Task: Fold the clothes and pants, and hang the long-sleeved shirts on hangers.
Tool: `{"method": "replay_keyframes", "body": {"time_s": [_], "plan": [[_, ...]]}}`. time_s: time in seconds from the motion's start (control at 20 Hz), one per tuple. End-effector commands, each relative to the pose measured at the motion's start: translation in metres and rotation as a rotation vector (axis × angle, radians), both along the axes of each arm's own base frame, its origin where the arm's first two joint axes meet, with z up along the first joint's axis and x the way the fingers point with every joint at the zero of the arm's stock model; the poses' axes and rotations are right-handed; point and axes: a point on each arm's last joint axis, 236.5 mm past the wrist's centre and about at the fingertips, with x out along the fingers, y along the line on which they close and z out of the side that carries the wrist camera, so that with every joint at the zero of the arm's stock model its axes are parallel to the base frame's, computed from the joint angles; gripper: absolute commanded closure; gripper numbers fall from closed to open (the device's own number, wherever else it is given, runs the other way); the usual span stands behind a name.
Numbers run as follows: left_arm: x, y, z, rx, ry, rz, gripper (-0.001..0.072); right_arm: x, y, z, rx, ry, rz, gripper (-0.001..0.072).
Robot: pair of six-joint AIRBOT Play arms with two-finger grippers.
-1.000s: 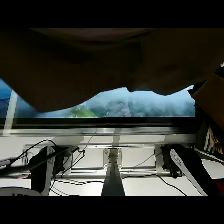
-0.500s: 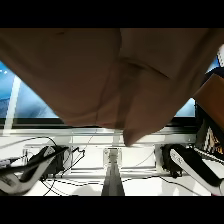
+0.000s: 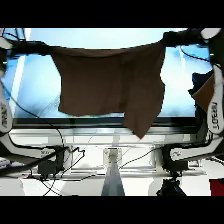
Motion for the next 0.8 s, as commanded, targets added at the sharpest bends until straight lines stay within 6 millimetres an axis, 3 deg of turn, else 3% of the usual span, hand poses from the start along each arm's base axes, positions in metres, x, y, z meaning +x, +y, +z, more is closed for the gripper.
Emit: {"method": "replay_keyframes", "body": {"time_s": [0.0, 0.15, 0.35, 0.5, 0.55, 0.6, 0.65, 0.75], "plan": [[0.02, -0.01, -0.034, 0.015, -0.002, 0.035, 0.0696, 0.015, -0.009, -0.048, -0.021, 0.044, -0.028, 0.0698], [-0.006, -0.014, -0.051, -0.009, 0.121, -0.022, 0.0697, -0.01, -0.021, -0.067, -0.101, 0.157, 0.02, 0.0698], [-0.07, -0.028, -0.086, 0.011, 0.398, -0.177, 0.0697, -0.078, -0.021, -0.096, -0.099, 0.44, 0.116, 0.0698], [-0.093, -0.025, -0.109, 0.037, 0.524, -0.199, 0.0696, -0.111, -0.016, -0.124, -0.076, 0.566, 0.137, 0.0698], [-0.095, -0.023, -0.113, 0.034, 0.541, -0.185, 0.068, -0.117, -0.015, -0.131, -0.07, 0.588, 0.137, 0.064], [-0.095, -0.022, -0.113, 0.03, 0.543, -0.176, 0.044, -0.121, -0.015, -0.134, -0.07, 0.601, 0.138, 0.0344], [-0.094, -0.022, -0.109, 0.024, 0.536, -0.167, -0.0013, -0.121, -0.016, -0.132, -0.071, 0.599, 0.136, 0.0032], [-0.095, -0.022, -0.093, 0.024, 0.523, -0.163, 0.0031, -0.121, -0.023, -0.123, -0.102, 0.588, 0.117, 0.0031]]}}
